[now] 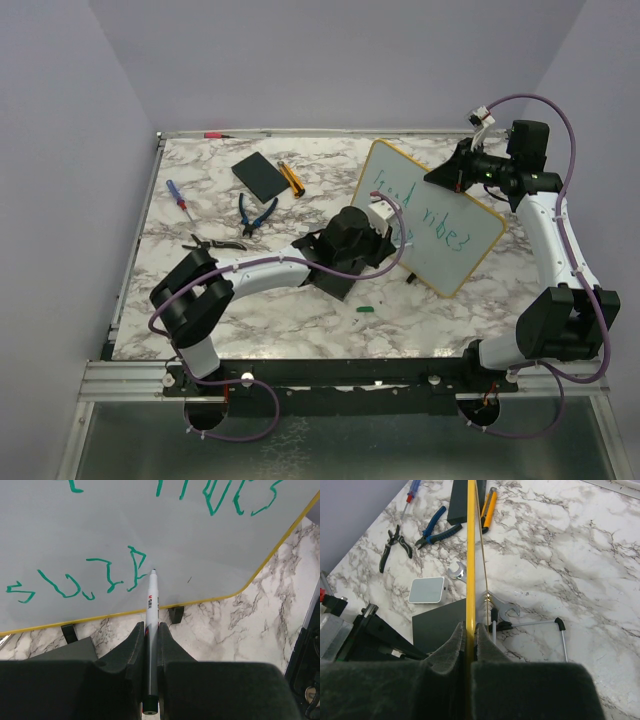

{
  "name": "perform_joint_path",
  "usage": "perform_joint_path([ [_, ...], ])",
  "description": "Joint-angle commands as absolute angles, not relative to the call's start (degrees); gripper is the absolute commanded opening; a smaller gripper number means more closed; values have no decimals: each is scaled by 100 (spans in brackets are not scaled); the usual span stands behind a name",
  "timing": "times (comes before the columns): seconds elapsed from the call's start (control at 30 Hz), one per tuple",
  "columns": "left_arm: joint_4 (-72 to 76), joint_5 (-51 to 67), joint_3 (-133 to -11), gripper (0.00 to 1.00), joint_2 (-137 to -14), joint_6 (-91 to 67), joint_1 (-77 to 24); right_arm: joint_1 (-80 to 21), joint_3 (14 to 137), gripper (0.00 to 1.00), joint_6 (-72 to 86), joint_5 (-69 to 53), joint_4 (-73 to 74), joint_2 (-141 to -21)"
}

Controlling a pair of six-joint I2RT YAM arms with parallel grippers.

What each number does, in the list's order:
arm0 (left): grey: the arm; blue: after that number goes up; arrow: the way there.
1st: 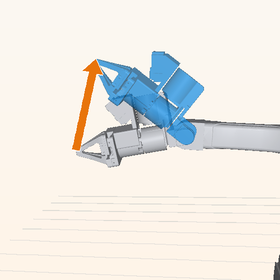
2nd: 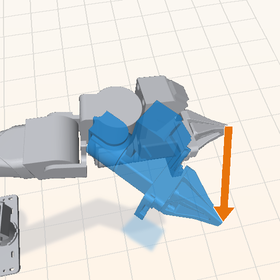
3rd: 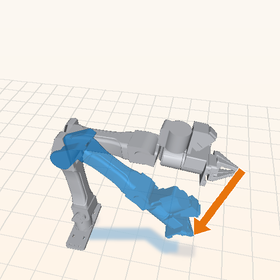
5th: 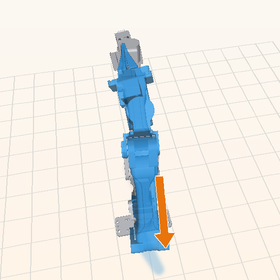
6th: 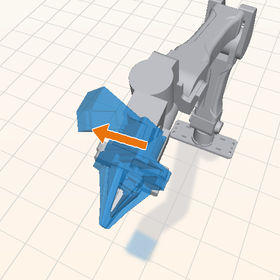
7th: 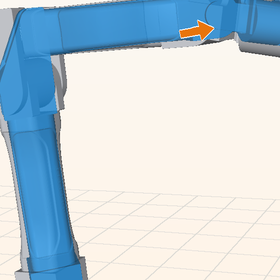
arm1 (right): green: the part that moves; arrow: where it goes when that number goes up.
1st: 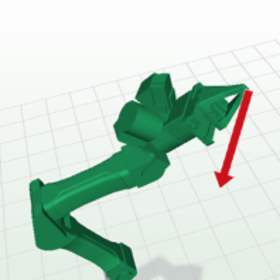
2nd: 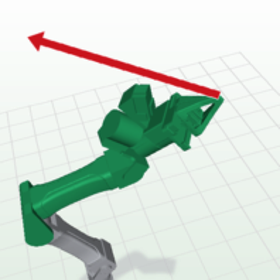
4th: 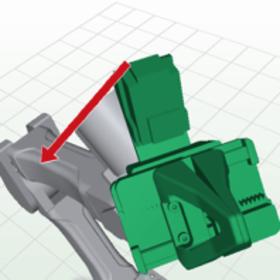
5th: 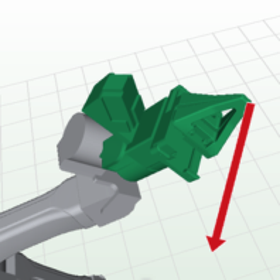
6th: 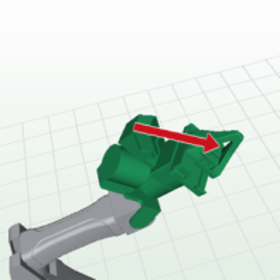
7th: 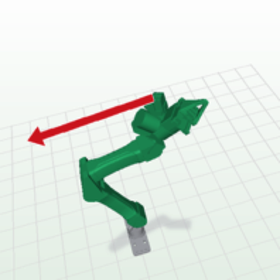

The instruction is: Write a sentence on the whiteboard

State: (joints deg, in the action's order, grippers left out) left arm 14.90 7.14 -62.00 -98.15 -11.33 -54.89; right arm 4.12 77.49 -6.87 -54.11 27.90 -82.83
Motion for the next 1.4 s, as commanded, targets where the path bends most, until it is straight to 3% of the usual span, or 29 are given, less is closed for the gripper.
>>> perform_joint_path([
  [0.0,1564,712,-6119,0,-9431,-1188,-5539,347,7568,1,-684,-5641,3138,-8310],
  [1.37,1573,378,-6653,0,-10055,-1173,-5770,343,7560,1,-668,-5660,3111,-8331],
])
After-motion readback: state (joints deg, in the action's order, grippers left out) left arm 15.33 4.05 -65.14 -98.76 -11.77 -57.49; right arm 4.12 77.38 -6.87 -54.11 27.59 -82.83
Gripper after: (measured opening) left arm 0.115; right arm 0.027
